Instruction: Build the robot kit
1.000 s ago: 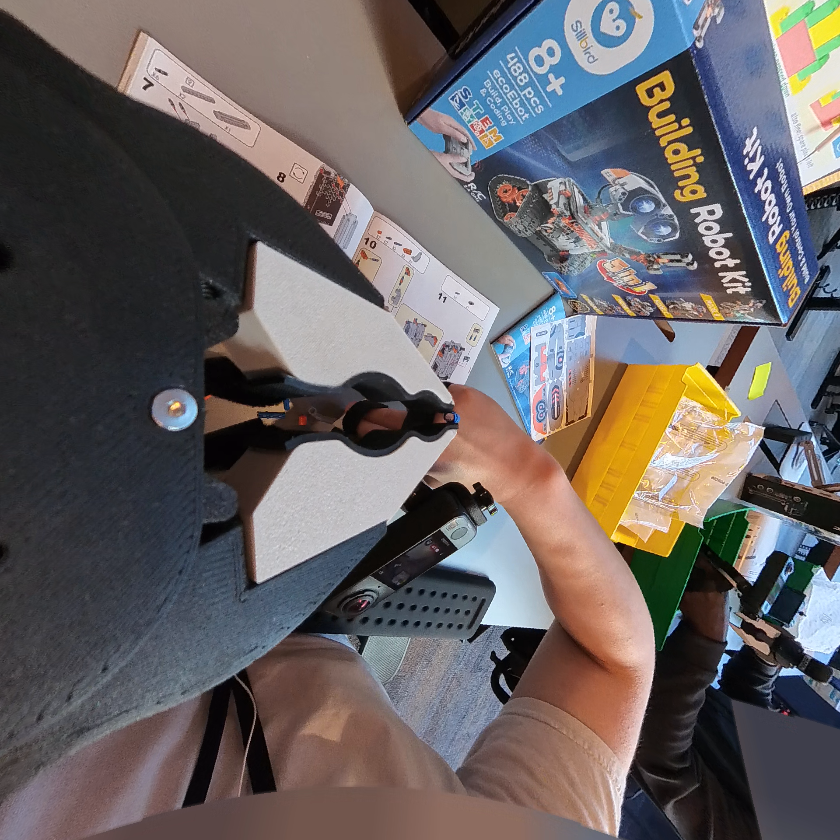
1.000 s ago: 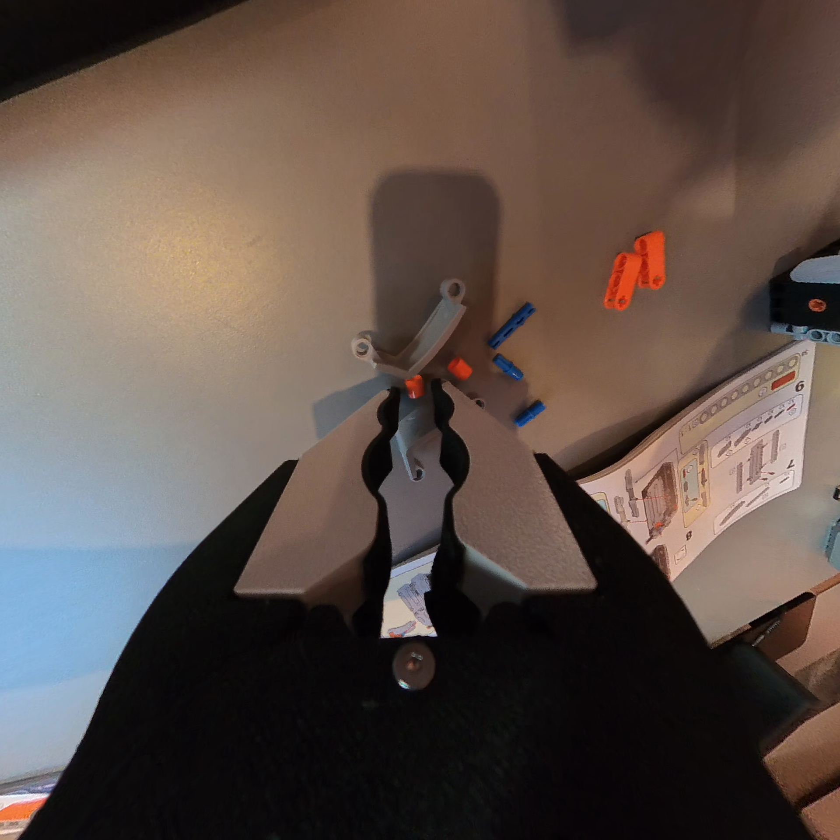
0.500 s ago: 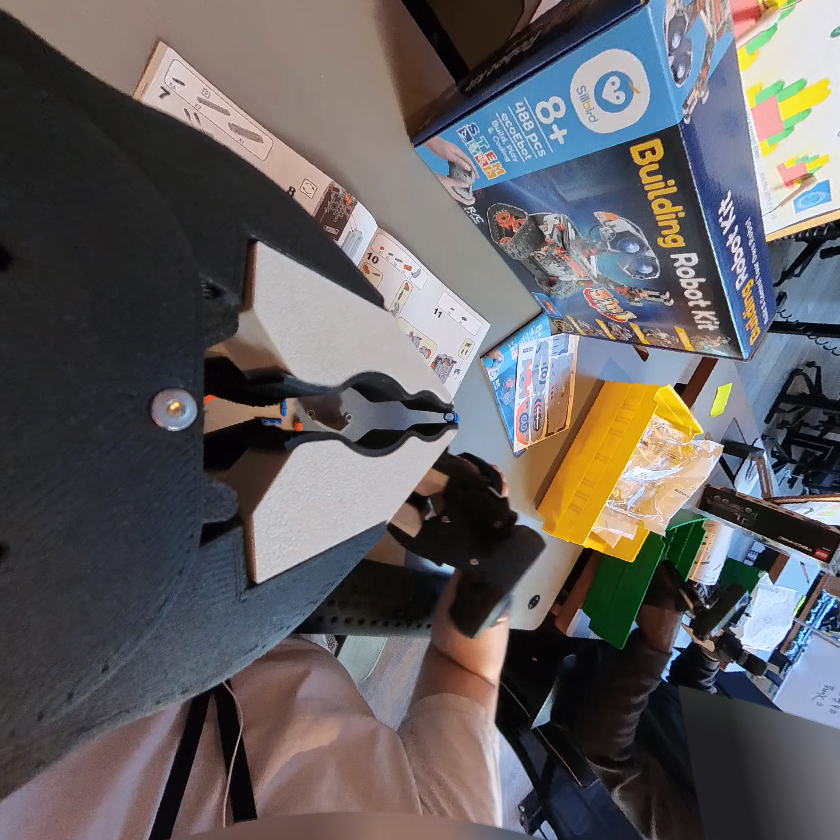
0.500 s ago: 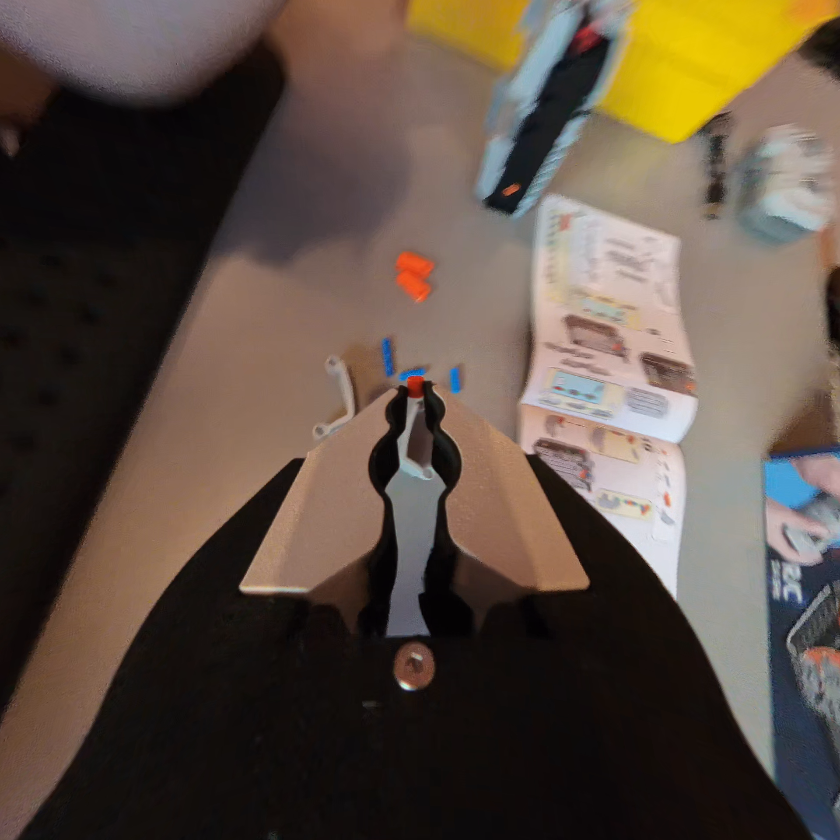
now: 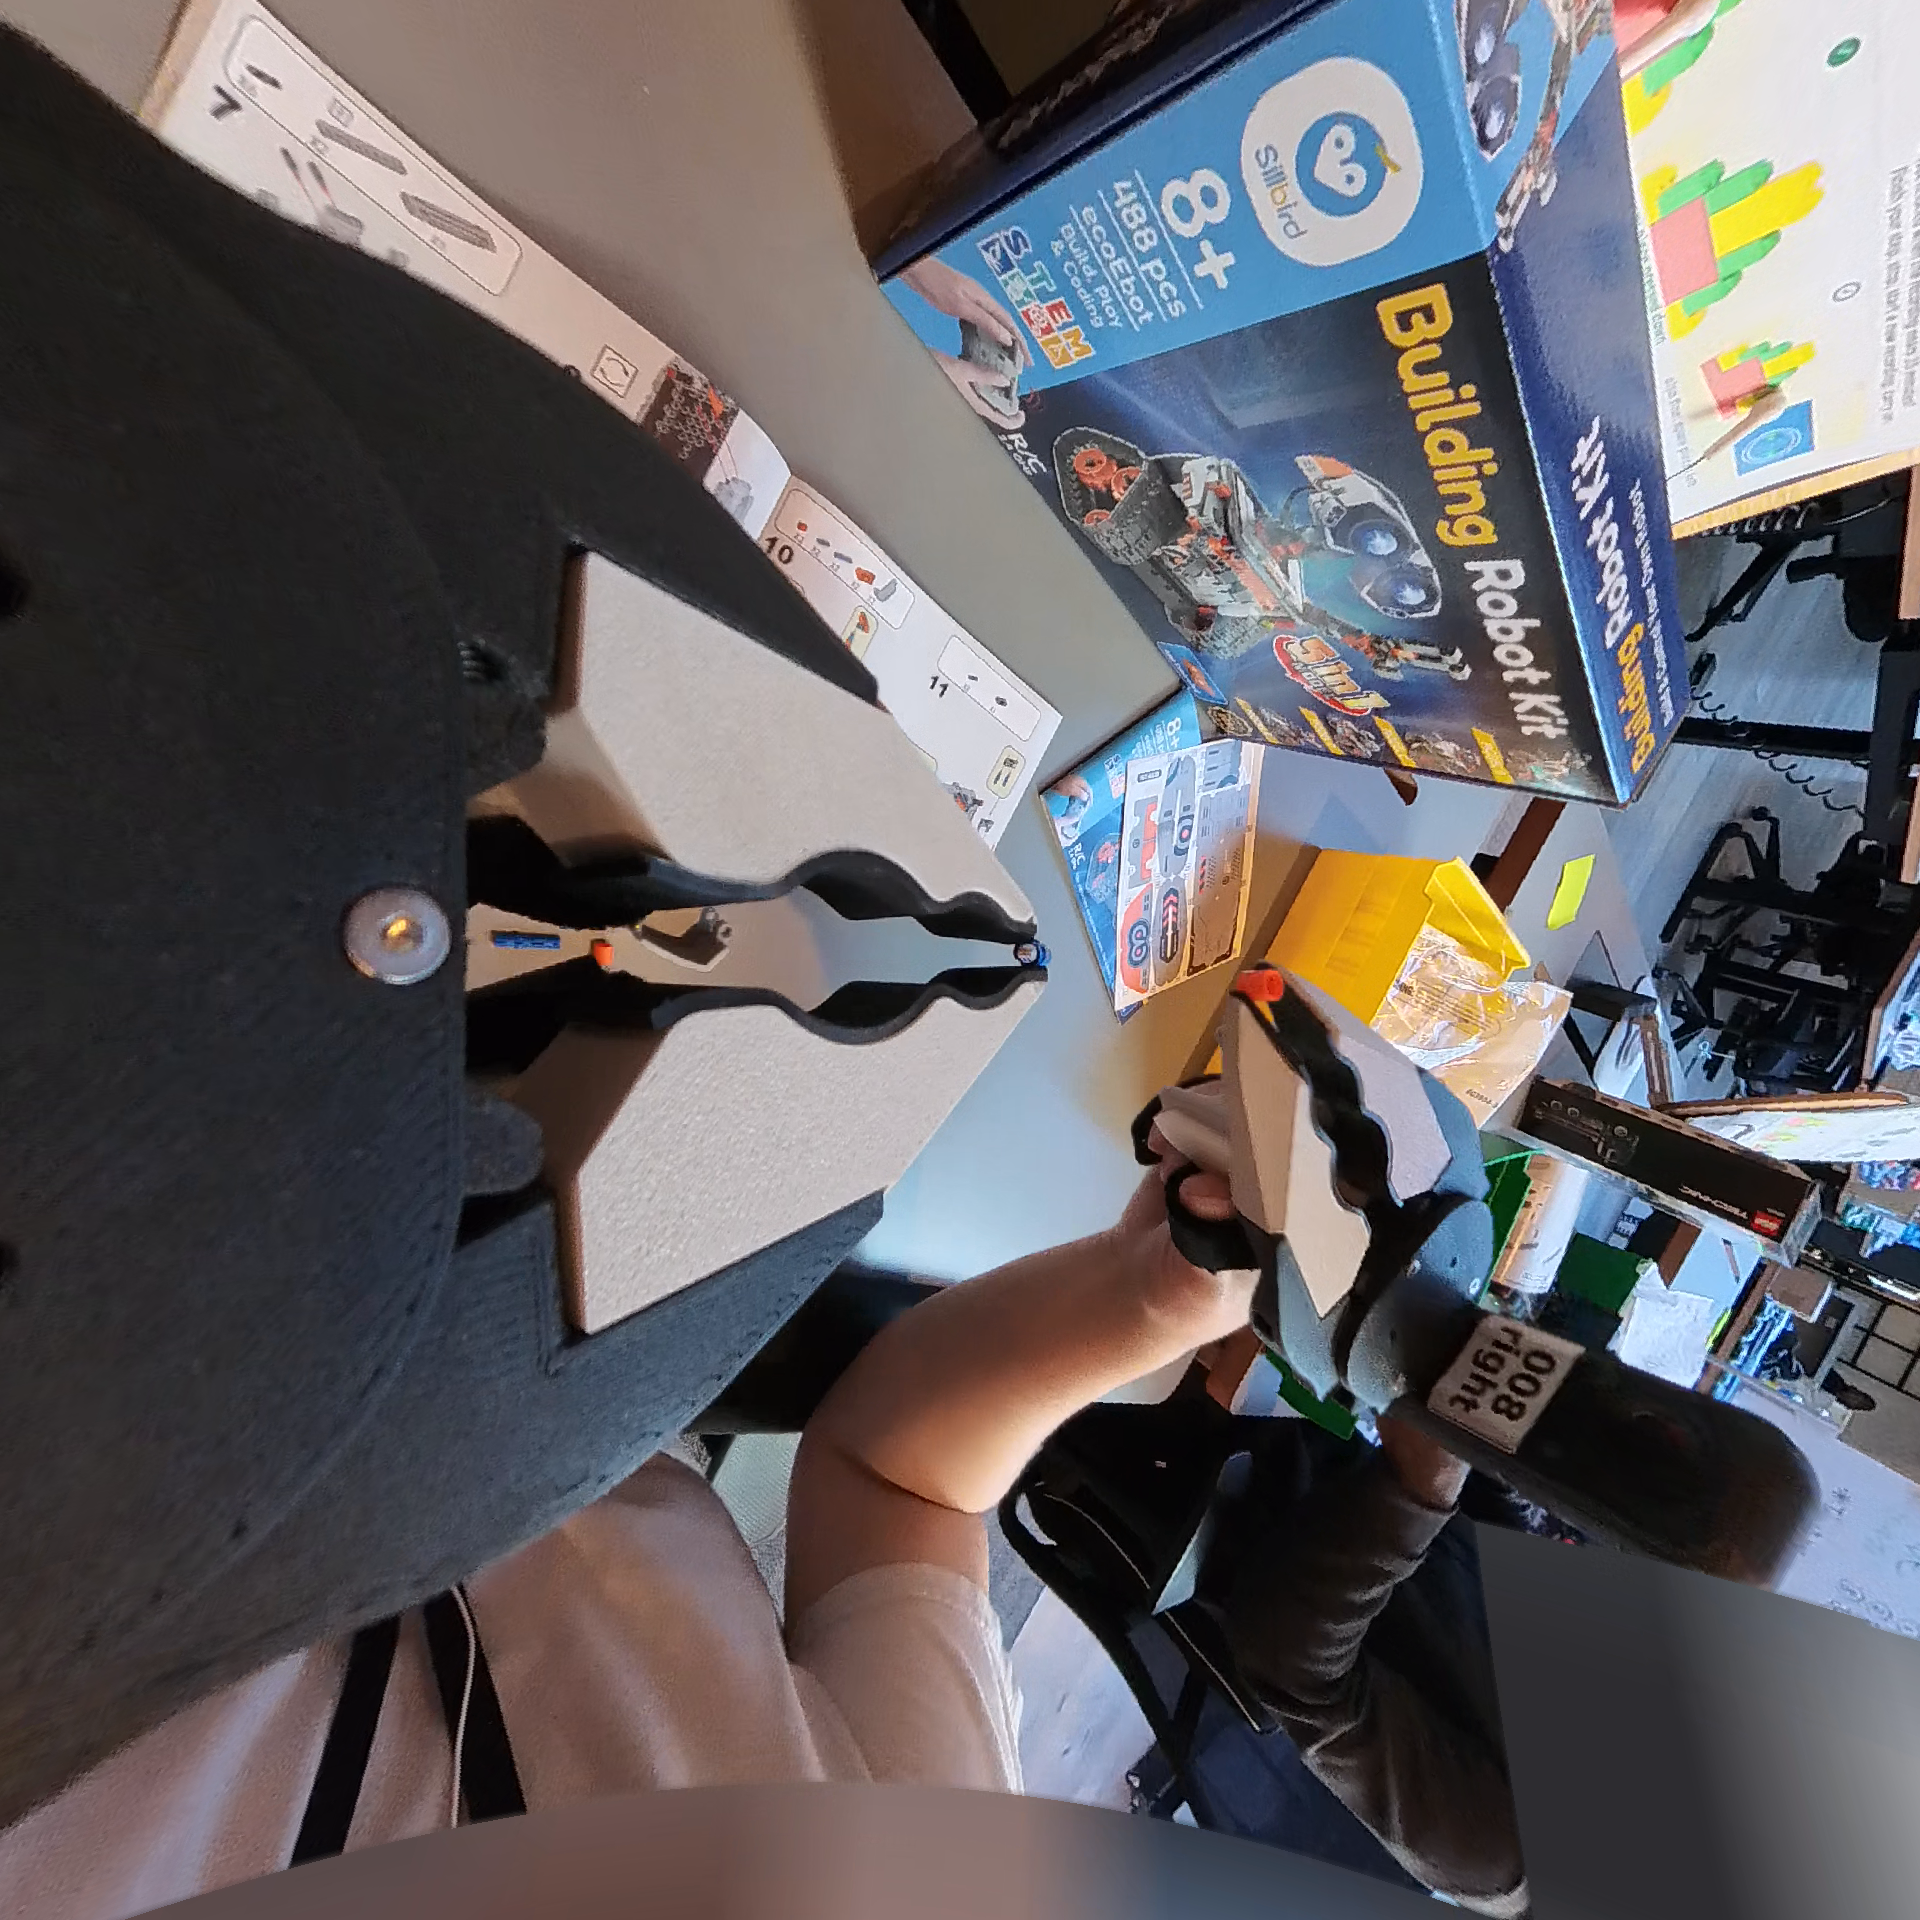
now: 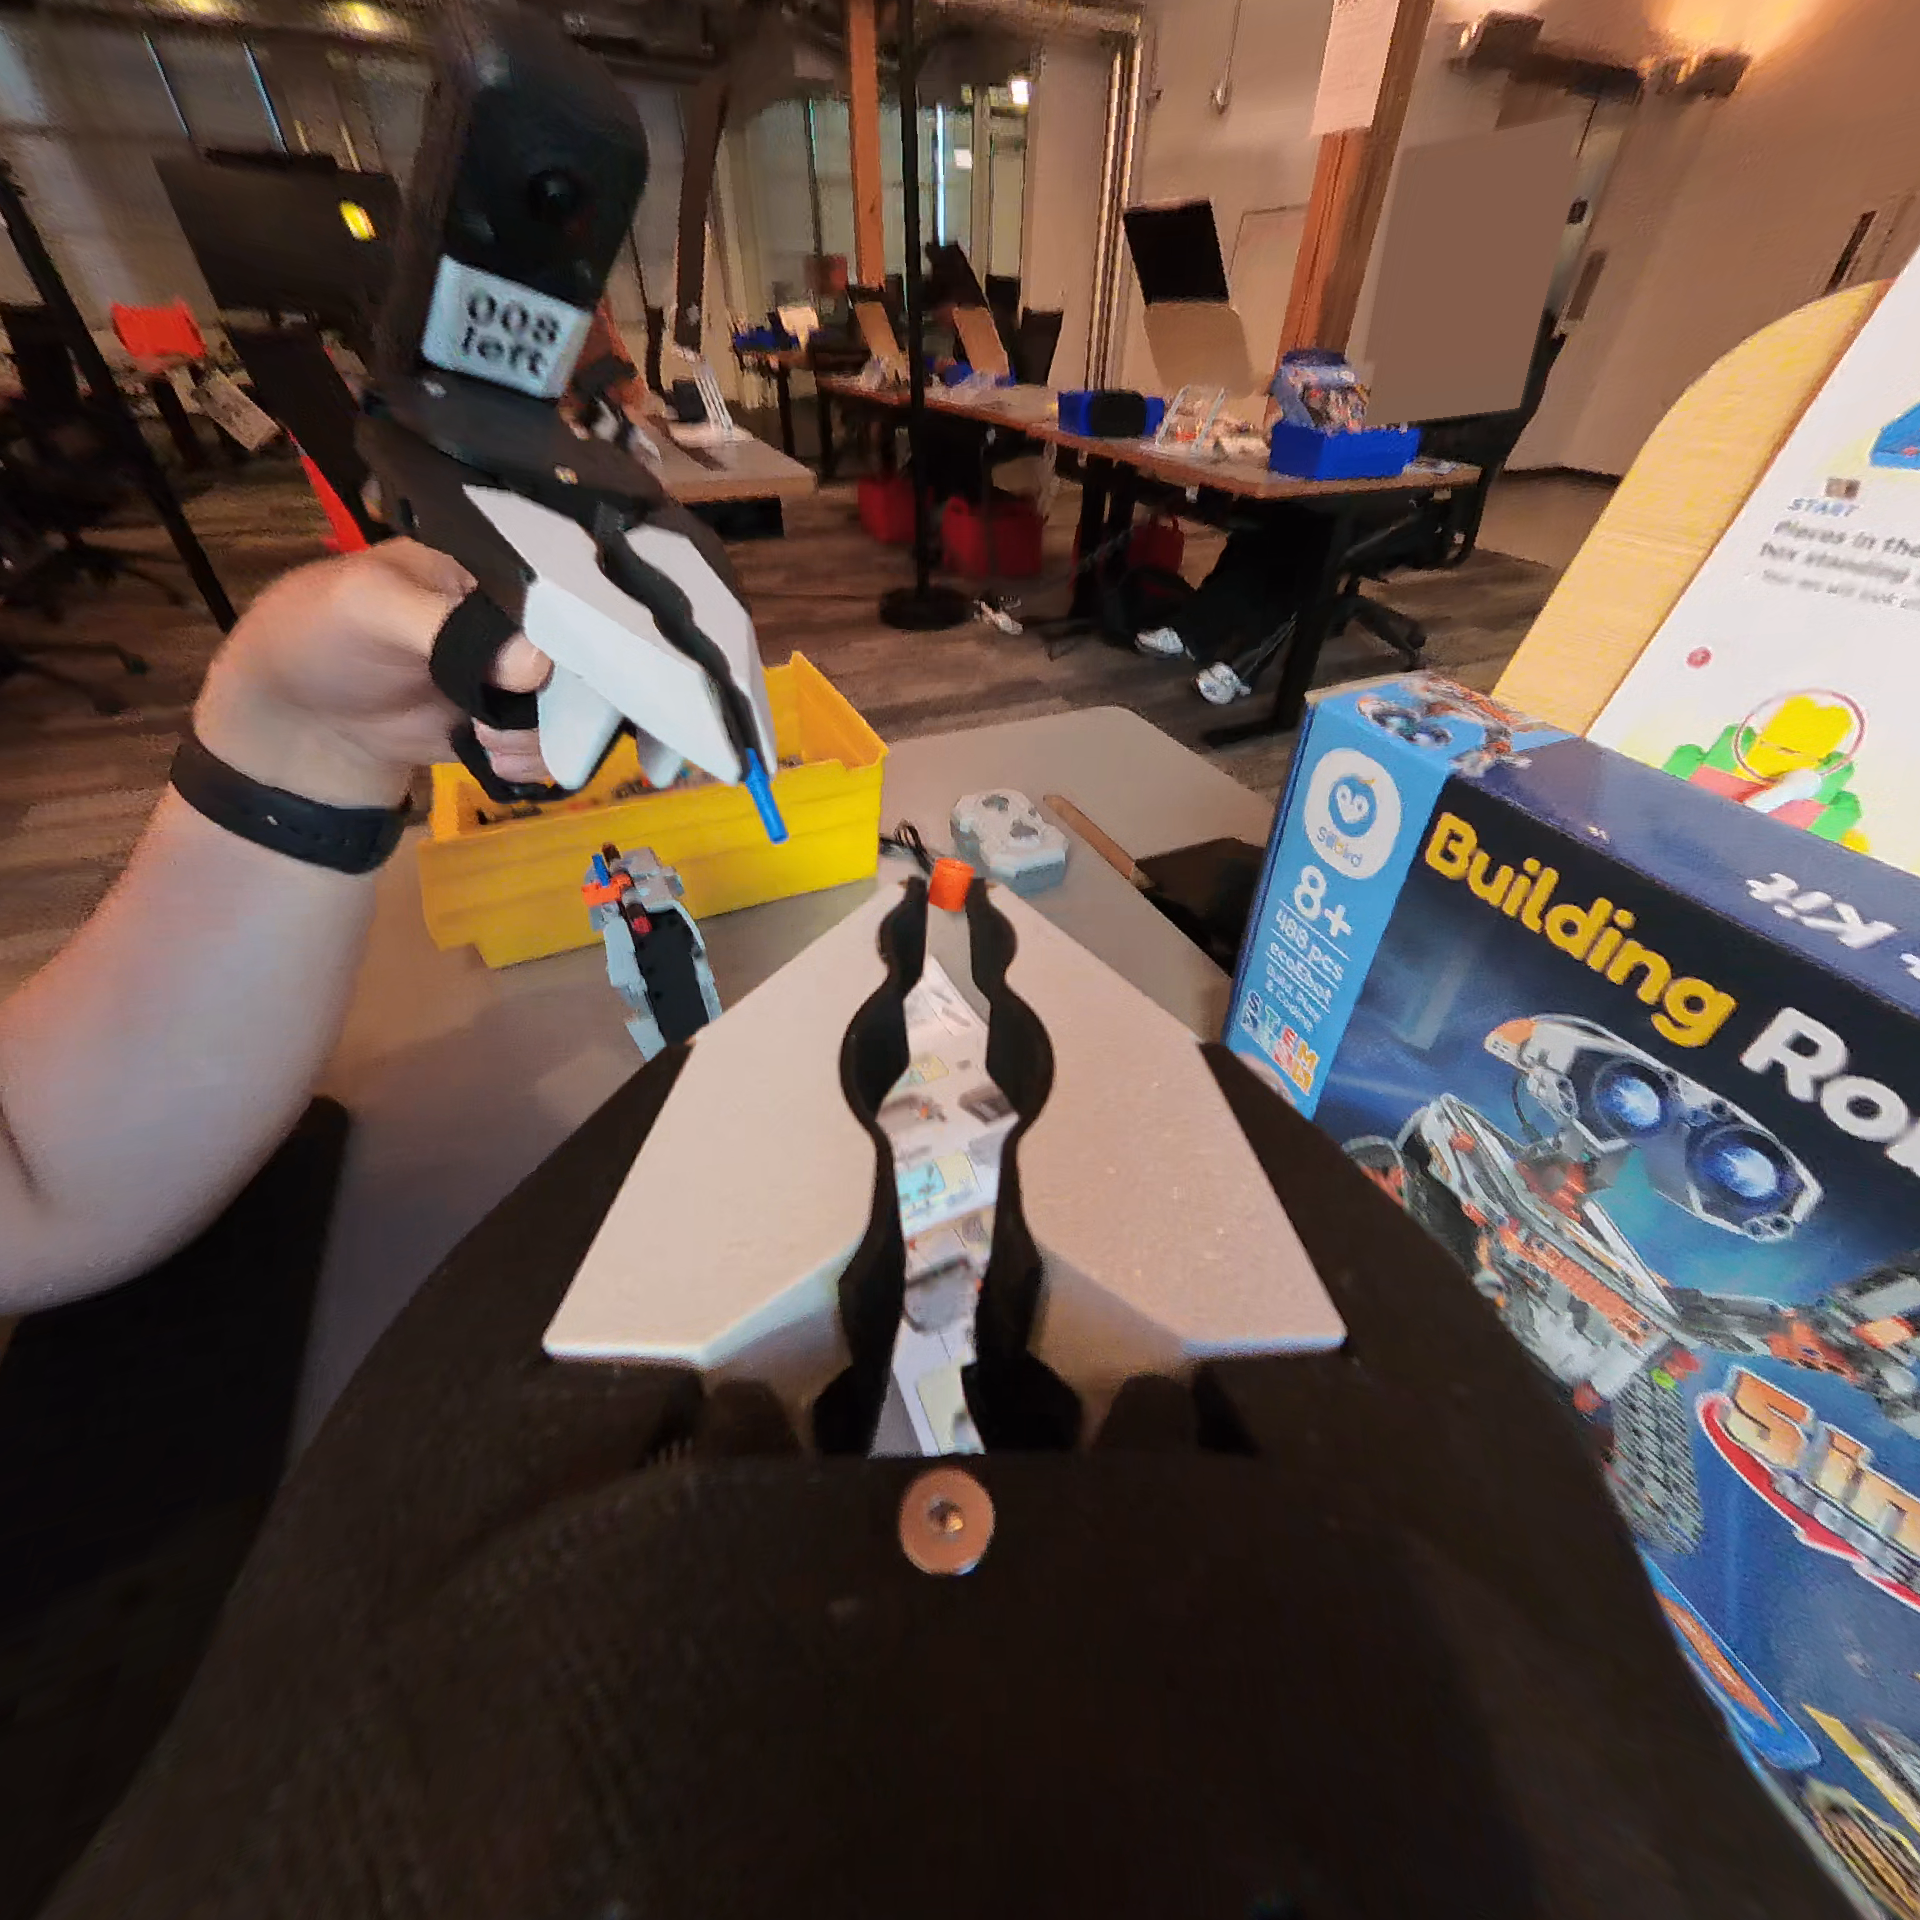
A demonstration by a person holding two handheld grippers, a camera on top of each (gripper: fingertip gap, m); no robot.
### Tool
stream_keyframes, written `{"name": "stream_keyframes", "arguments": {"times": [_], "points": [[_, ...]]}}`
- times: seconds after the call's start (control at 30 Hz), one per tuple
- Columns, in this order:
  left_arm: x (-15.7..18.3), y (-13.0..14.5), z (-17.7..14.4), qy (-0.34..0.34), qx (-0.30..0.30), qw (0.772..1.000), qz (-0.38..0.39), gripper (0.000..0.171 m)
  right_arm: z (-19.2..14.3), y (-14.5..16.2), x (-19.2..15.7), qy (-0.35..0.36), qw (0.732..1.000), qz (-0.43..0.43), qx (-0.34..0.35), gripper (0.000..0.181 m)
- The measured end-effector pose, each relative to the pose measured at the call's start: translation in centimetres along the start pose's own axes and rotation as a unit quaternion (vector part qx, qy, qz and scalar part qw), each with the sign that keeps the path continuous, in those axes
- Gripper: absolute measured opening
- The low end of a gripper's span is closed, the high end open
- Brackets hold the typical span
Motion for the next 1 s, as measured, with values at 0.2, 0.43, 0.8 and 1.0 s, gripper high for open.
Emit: {"name": "stream_keyframes", "arguments": {"times": [0.2, 0.43, 0.8, 1.0], "points": [[-1.1, -0.3, 1.7, 0.010, 0.013, 0.999, -0.033, 0.002, -0.7, 3.1, 2.3, 0.012, 0.999, -0.012, -0.036, 0.006], [-1.7, -0.6, 2.2, 0.013, 0.027, 0.998, -0.049, 0.002, -0.4, 4.5, 2.9, -0.020, 0.999, 0.036, 0.005, 0.006], [0.6, -1.2, 2.0, 0.028, 0.036, 0.999, -0.022, 0.002, 1.9, 4.7, 0.2, -0.073, 0.996, 0.060, -0.001, 0.006], [1.7, -1.7, 0.7, 0.022, 0.056, 0.998, 0.006, 0.002, 2.0, 3.4, -0.8, -0.070, 0.997, 0.033, 0.005, 0.006]]}}
Point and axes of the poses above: each gripper's, where its closed fingertips meet, z out along the fingers, y out of its underside, x = y × z across the jaws, the point moved 2 cm from there along -z, back along the fingers, and after that the axes turned 11 degrees about -z, right-handed, at the moved point
